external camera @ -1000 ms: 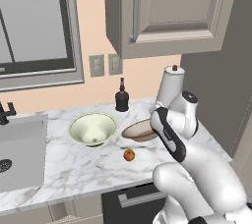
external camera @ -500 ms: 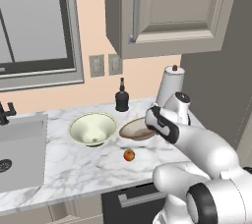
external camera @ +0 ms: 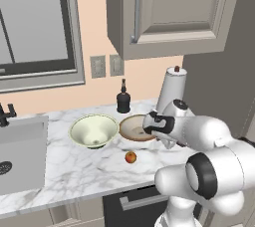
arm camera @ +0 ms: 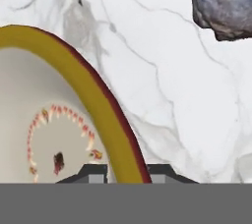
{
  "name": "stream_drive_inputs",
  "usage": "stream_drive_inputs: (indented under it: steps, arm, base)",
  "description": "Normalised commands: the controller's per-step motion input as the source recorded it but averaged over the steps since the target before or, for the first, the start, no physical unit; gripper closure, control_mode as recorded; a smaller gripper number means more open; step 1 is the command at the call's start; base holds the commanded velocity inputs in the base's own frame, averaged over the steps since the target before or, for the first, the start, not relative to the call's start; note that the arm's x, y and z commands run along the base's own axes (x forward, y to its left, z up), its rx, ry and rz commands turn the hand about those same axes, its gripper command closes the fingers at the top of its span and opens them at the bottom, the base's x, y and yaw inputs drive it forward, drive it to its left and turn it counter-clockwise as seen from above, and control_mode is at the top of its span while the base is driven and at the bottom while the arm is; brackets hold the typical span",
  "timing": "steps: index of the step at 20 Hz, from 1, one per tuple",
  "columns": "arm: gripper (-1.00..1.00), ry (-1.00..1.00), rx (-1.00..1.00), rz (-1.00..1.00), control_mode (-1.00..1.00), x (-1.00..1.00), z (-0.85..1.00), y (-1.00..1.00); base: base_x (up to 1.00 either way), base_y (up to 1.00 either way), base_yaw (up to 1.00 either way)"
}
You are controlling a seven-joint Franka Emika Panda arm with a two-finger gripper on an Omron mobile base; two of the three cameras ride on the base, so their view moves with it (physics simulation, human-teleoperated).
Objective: Pick both bowls and place them on the counter. Then place the apple in one bowl and place the bread in the other bowl.
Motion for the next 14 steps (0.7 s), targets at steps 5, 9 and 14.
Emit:
stream_drive_inputs:
  steps: [5, 9, 14]
  arm:
    - [-1.0, 0.02, 0.0, 0.0, -1.0, 0.06, -0.21, 0.08]
    - [-1.0, 0.0, 0.0, 0.0, -1.0, -0.01, 0.02, 0.05]
    - [-1.0, 0.0, 0.0, 0.0, -1.0, -0.2, 0.36, 0.18]
  base:
    - [0.0, 0.0, 0.0]
    - [0.0, 0.0, 0.0]
    - [0.0, 0.0, 0.0]
